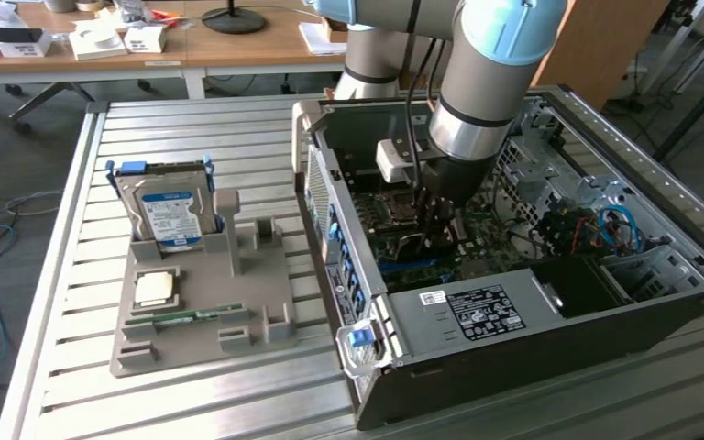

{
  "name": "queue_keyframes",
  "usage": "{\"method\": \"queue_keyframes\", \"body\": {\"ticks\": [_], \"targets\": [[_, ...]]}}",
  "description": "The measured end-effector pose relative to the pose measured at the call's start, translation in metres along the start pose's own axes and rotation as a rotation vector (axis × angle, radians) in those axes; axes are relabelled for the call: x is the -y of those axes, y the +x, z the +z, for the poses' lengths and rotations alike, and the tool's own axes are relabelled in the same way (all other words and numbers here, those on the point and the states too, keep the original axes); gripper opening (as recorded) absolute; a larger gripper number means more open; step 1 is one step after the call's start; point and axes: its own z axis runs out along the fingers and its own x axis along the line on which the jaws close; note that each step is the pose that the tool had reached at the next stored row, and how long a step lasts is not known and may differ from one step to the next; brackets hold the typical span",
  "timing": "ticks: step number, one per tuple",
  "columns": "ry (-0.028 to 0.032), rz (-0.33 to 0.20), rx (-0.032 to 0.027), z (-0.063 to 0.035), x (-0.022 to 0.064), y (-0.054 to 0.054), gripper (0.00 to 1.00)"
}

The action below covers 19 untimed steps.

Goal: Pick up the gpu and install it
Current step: 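Insert the gpu into the slot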

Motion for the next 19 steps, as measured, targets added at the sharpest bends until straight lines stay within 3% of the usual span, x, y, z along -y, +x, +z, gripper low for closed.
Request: {"method": "queue_keyframes", "body": {"ticks": [19], "targets": [[0.0004, 0.009, 0.0000, 0.0000, 0.0000, 0.0000, 0.26]]}}
